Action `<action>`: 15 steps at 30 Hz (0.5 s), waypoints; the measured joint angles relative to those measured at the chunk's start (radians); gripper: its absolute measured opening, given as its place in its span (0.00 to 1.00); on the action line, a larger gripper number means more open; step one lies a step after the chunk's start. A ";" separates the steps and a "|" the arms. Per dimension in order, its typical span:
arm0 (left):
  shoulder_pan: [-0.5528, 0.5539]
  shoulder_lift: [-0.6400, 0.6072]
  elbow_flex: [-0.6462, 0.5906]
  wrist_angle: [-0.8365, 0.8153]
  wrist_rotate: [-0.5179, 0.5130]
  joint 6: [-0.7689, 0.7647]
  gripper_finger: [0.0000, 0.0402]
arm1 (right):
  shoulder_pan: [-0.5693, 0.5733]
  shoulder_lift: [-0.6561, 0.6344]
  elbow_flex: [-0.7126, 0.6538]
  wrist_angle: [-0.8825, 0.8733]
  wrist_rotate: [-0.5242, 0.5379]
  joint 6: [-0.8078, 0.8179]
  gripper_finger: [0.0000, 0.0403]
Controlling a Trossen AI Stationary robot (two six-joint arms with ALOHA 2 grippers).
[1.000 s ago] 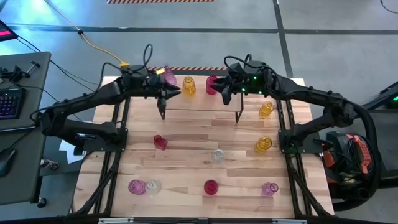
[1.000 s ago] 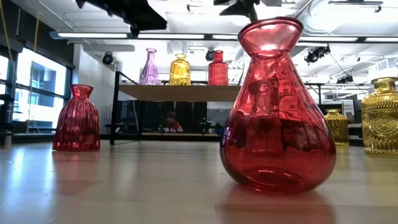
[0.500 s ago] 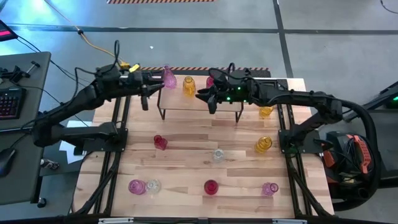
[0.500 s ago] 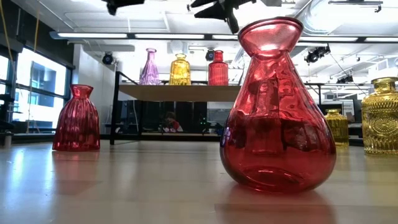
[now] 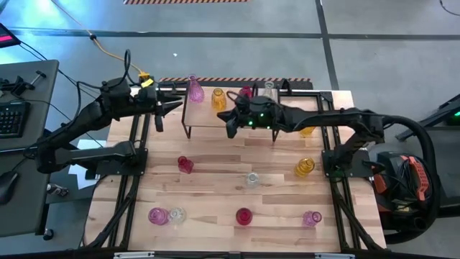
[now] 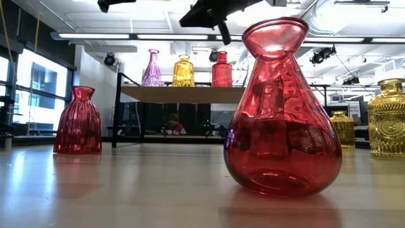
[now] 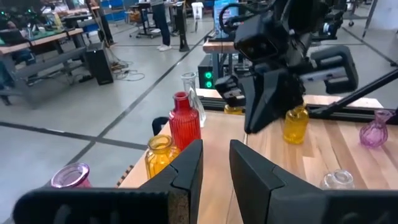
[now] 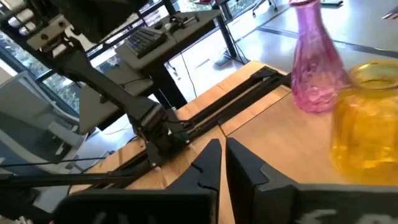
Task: Sort vases onto shelf
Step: Adjust the vases on the shelf
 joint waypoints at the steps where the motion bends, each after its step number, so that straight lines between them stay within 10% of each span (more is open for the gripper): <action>1: 0.000 0.000 0.000 0.000 0.000 0.002 0.18 | 0.004 0.010 0.000 0.008 0.011 0.000 0.01; 15: 0.000 0.000 0.000 -0.064 -0.001 0.020 0.18 | 0.019 0.134 0.000 0.038 0.259 -0.028 0.00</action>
